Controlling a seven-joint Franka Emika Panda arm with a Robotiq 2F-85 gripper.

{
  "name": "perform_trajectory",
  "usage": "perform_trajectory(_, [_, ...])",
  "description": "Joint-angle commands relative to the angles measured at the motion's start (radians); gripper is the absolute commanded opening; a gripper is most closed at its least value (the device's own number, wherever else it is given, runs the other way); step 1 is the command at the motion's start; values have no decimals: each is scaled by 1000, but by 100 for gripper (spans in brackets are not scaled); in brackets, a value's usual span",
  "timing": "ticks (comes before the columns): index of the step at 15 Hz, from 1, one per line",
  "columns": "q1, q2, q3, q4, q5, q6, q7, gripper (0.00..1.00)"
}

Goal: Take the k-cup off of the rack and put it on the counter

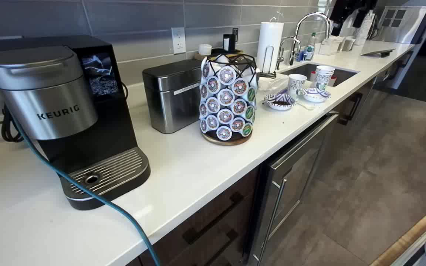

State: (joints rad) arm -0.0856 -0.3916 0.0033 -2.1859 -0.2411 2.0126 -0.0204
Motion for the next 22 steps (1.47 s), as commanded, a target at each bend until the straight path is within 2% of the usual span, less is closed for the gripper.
perform_trajectory(1, [11,1,-9,2,-4,-3,3,100])
perform_trajectory(6, [11,1,-9,2,-4,-3,3,100])
perform_trajectory(13, [3,109,-22,4,185,23,246,100])
perform_trajectory(17, [15,185,-48,46,373,50,272,100])
perform_trajectory(20, [35,265,-74,99,569,77,188,100])
perform_trajectory(21, [36,281,-61,114,566,91,187,100])
perform_trajectory(22, [21,223,-56,64,507,77,211,100])
